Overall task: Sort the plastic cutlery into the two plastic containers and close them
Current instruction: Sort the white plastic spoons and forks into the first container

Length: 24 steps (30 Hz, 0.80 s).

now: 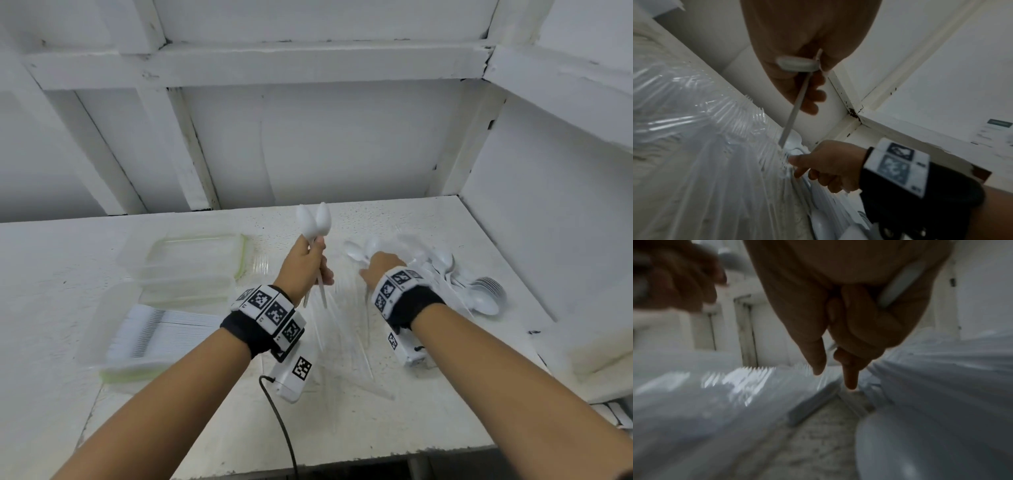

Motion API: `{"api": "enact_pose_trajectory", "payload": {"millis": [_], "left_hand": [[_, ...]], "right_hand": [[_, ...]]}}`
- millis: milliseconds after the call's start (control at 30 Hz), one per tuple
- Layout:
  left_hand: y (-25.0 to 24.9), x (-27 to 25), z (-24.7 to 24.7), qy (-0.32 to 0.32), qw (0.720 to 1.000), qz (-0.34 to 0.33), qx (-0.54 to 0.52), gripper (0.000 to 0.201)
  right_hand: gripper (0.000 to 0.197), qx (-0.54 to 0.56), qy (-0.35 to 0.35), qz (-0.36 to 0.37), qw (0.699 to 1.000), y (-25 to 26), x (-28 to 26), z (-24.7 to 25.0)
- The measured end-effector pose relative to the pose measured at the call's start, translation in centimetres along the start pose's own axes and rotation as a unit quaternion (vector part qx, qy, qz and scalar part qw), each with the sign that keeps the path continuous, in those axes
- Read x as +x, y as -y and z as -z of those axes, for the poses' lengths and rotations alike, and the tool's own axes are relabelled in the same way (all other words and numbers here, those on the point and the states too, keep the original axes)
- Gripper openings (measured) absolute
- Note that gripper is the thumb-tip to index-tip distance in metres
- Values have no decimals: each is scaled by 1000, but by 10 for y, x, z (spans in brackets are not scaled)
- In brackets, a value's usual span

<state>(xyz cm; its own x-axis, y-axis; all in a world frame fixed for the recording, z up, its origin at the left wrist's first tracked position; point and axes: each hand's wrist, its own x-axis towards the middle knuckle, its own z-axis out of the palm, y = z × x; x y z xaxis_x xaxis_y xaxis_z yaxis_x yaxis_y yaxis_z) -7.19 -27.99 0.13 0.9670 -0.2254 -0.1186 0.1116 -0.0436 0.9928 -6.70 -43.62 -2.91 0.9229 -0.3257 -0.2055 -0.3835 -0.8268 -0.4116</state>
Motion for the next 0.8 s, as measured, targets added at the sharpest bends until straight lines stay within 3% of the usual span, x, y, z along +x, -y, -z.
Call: {"api": "enact_pose_trajectory", "payload": {"millis": [67,233,367,500,633,700,800], "left_hand": [[1,-4,5,8,1000,19,18,16],[1,-5,11,20,989,-12,148,19],[3,9,1,66,949,-59,304,21],[9,23,-17,75,937,-50,337,22],[13,28,-32,105,929,-53,352,32],[14,27,-38,156,902,-60,398,33],[15,27,-48,235,832,-53,501,21]], "right_hand": [[37,-25,-18,4,1000,4,-1,-4],[31,-2,59,-49,997,0,0,6],[32,90,79,-32,992,-19,-2,25],[35,178,72,-35,981,-36,-14,42],[21,234,57,-46,969,-46,-21,49],[26,253,51,-57,965,-51,-23,53],[30,288,37,-68,955,-56,-24,55]]}}
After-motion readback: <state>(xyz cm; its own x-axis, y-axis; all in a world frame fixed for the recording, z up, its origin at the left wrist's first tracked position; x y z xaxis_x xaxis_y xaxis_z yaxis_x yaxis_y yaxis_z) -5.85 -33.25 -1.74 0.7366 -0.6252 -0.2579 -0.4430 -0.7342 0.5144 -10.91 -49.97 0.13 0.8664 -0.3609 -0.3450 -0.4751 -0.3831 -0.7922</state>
